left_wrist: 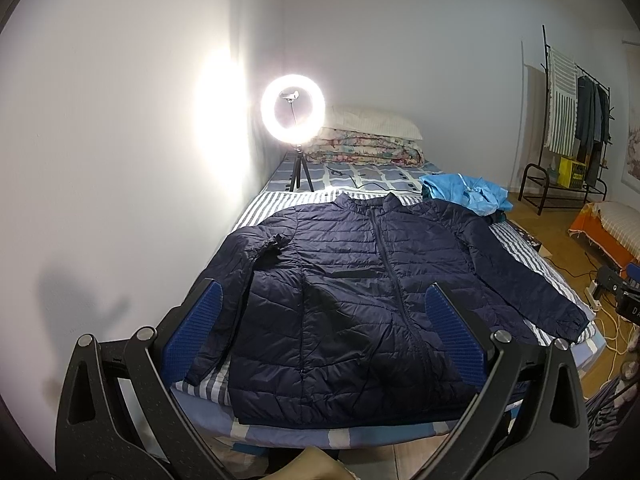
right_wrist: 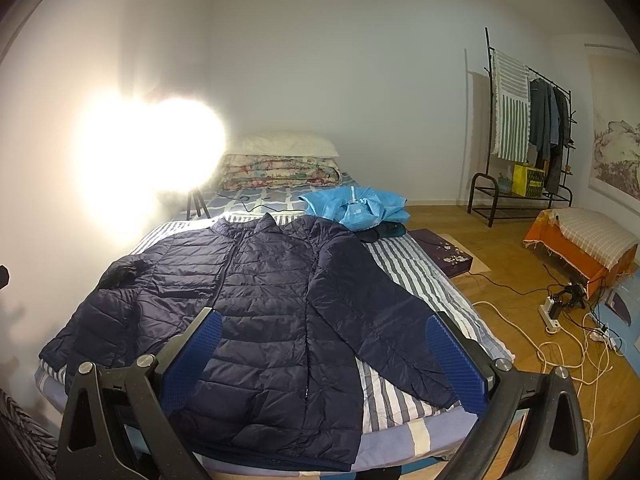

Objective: Fold large clothes

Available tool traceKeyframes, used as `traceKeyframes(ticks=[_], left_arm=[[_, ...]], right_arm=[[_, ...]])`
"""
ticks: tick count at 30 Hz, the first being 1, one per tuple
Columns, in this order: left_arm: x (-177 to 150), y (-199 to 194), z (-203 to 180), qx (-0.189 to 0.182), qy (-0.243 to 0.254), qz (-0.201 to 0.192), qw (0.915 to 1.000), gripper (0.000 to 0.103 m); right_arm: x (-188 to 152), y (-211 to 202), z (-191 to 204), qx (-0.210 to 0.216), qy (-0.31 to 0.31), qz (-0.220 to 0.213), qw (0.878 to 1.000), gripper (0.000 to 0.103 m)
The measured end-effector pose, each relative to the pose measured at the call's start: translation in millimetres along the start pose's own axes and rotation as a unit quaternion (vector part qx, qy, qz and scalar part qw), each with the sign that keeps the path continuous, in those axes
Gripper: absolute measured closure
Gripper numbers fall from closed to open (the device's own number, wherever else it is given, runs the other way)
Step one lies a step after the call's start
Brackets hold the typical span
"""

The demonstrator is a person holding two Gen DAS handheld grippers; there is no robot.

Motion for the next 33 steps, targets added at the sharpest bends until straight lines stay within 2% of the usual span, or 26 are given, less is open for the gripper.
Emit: traceKeyframes(ticks=[33], left_arm=[[0.2, -1.2, 0.3, 0.0, -0.001, -0.002, 1.0, 0.0]], right_arm=[[0.5, 1.7, 1.6, 0.005, 0.001, 0.0, 1.0, 0.0]])
Point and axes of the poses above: each gripper's, at about its wrist camera, not at the fingertips, and y roughly the way its jaws point, z to its left, x to its top, the point moved 4 cm from there along y, roughly the way its jaws point, and after that the axes turned 13 degrees about x, right-handed, at the moved point
